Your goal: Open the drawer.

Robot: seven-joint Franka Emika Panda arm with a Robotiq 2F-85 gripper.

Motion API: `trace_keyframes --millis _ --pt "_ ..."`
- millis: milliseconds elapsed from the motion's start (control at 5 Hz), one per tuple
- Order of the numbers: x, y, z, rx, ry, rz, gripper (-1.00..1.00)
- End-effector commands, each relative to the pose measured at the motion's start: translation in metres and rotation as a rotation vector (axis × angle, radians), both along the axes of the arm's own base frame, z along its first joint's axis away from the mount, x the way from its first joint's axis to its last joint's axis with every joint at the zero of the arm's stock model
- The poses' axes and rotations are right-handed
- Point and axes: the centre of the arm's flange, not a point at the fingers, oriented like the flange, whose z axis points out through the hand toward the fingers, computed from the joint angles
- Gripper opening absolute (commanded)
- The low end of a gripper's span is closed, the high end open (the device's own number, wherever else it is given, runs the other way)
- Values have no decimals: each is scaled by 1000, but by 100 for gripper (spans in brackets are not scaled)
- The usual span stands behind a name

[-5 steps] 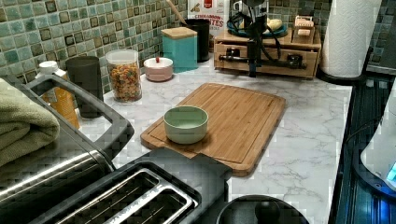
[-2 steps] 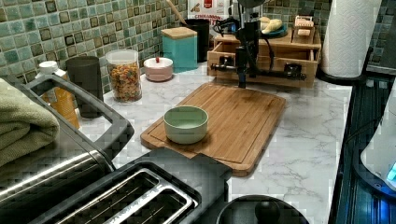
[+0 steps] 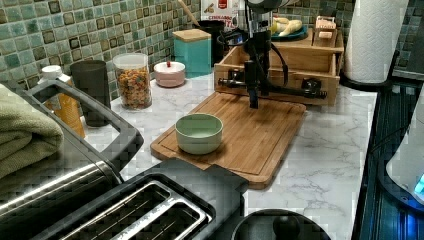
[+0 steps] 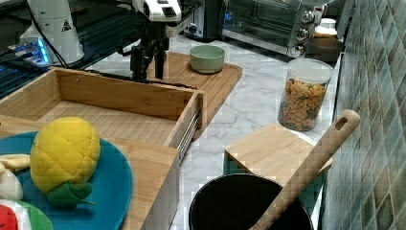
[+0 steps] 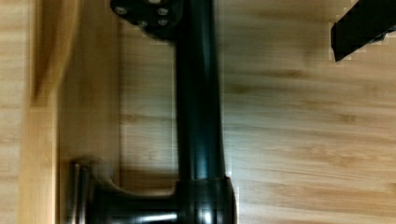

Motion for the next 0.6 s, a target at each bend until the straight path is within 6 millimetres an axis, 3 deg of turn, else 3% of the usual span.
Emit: trace_keyframes --millis 200,600 --pt "-29 115 -1 83 60 55 100" --pt "-29 115 -1 83 60 55 100"
